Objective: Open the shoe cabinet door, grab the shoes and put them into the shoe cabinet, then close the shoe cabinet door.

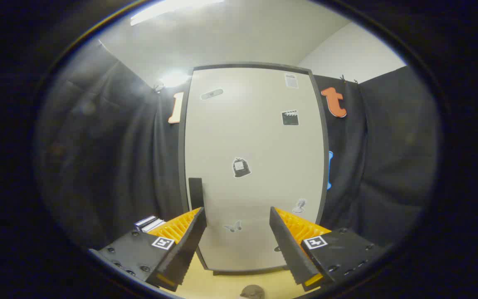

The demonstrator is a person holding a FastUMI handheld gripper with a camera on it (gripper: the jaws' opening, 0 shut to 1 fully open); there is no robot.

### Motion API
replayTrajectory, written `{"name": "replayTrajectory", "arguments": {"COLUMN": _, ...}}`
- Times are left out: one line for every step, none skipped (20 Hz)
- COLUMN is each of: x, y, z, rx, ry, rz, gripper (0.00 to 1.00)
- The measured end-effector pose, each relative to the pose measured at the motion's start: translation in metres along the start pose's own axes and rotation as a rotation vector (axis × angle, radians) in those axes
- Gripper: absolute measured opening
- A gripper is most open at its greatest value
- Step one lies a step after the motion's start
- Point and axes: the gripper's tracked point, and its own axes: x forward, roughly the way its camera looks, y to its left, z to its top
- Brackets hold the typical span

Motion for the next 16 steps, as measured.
{"name": "replayTrajectory", "arguments": {"x": -0.0002, "y": 0.0011, "z": -0.0017, "rx": -0.003, "ry": 0.004, "rz": -0.002, "gripper": 0.96}}
{"name": "replayTrajectory", "arguments": {"x": -0.0011, "y": 0.0018, "z": -0.0018, "rx": -0.006, "ry": 0.006, "rz": -0.005, "gripper": 0.96}}
{"name": "replayTrajectory", "arguments": {"x": -0.0013, "y": 0.0019, "z": -0.0017, "rx": -0.007, "ry": 0.004, "rz": -0.007, "gripper": 0.97}}
{"name": "replayTrajectory", "arguments": {"x": -0.0019, "y": 0.0032, "z": -0.0008, "rx": -0.005, "ry": 0.0, "rz": -0.005, "gripper": 0.97}}
{"name": "replayTrajectory", "arguments": {"x": -0.0024, "y": 0.0035, "z": -0.0004, "rx": 0.001, "ry": -0.003, "rz": -0.005, "gripper": 0.97}}
{"name": "replayTrajectory", "arguments": {"x": -0.0025, "y": 0.003, "z": 0.0003, "rx": 0.009, "ry": -0.004, "rz": -0.005, "gripper": 0.97}}
{"name": "replayTrajectory", "arguments": {"x": -0.0026, "y": 0.0022, "z": -0.0007, "rx": 0.017, "ry": -0.001, "rz": -0.007, "gripper": 0.97}}
{"name": "replayTrajectory", "arguments": {"x": -0.0027, "y": 0.0011, "z": -0.001, "rx": 0.025, "ry": 0.003, "rz": -0.011, "gripper": 0.97}}
{"name": "replayTrajectory", "arguments": {"x": -0.0017, "y": 0.001, "z": -0.0025, "rx": 0.029, "ry": 0.005, "rz": -0.012, "gripper": 0.97}}
{"name": "replayTrajectory", "arguments": {"x": -0.0016, "y": 0.0011, "z": -0.0027, "rx": 0.027, "ry": 0.007, "rz": -0.015, "gripper": 0.97}}
{"name": "replayTrajectory", "arguments": {"x": -0.002, "y": 0.0018, "z": -0.0021, "rx": 0.024, "ry": 0.001, "rz": -0.015, "gripper": 0.97}}
{"name": "replayTrajectory", "arguments": {"x": -0.0017, "y": 0.0028, "z": -0.0011, "rx": 0.02, "ry": -0.005, "rz": -0.016, "gripper": 0.97}}
{"name": "replayTrajectory", "arguments": {"x": -0.0018, "y": 0.0036, "z": -0.0003, "rx": 0.016, "ry": -0.012, "rz": -0.018, "gripper": 0.97}}
{"name": "replayTrajectory", "arguments": {"x": -0.0013, "y": 0.0055, "z": 0.0006, "rx": 0.014, "ry": -0.017, "rz": -0.015, "gripper": 0.97}}
{"name": "replayTrajectory", "arguments": {"x": -0.0008, "y": 0.0076, "z": 0.0003, "rx": 0.013, "ry": -0.02, "rz": -0.012, "gripper": 0.97}}
{"name": "replayTrajectory", "arguments": {"x": -0.0003, "y": 0.0095, "z": 0.0005, "rx": 0.014, "ry": -0.021, "rz": -0.009, "gripper": 0.97}}
